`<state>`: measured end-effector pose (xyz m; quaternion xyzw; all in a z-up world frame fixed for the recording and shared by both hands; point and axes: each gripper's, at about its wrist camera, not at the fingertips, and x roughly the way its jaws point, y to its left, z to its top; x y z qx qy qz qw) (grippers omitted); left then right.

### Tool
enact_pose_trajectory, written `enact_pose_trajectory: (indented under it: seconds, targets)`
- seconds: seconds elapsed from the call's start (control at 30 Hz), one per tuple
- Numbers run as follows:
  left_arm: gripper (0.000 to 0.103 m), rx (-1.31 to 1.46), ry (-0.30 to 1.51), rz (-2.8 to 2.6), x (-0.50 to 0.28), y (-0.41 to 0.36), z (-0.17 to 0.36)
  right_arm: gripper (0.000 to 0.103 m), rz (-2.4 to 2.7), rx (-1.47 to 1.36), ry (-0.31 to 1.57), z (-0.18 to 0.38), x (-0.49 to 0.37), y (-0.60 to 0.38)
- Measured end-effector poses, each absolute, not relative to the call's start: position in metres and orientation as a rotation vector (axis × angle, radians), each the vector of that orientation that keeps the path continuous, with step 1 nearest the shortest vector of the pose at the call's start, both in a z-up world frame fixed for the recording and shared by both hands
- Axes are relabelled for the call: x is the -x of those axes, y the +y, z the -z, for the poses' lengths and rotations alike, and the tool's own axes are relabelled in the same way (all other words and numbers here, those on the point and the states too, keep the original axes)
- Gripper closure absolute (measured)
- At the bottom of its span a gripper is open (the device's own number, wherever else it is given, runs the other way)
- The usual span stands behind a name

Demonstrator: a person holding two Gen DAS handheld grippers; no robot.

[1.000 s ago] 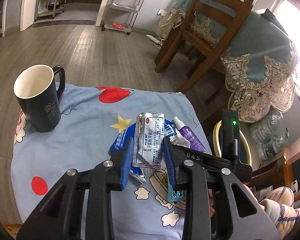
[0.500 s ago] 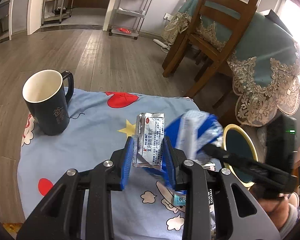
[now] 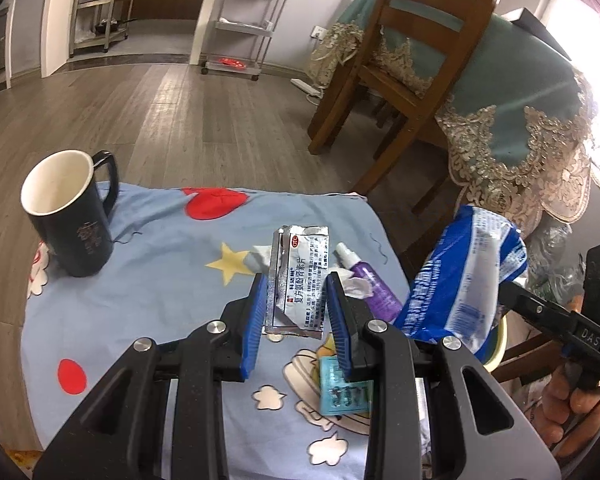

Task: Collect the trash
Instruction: 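Carry both items over the bin and open both grippers to drop them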

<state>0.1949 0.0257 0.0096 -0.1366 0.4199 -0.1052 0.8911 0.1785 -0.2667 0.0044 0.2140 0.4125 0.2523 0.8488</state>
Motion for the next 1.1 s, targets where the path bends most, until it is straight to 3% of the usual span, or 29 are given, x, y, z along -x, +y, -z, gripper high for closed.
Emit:
enact_pose_trajectory:
  seconds: [0.73,1.1]
  targets:
    - [0.073,0.174,0.901,0.437,-0.204,-0.104,-0.014,0.081,-0.180,-0.396,0.745,-0.005,-0.141,-0.389]
    - [0.073,0.139,0.923,0.511,-0.207,-0.159,-0.009,0.080,-0.023,-0.335,0.835,0.026,-0.149,-0.406]
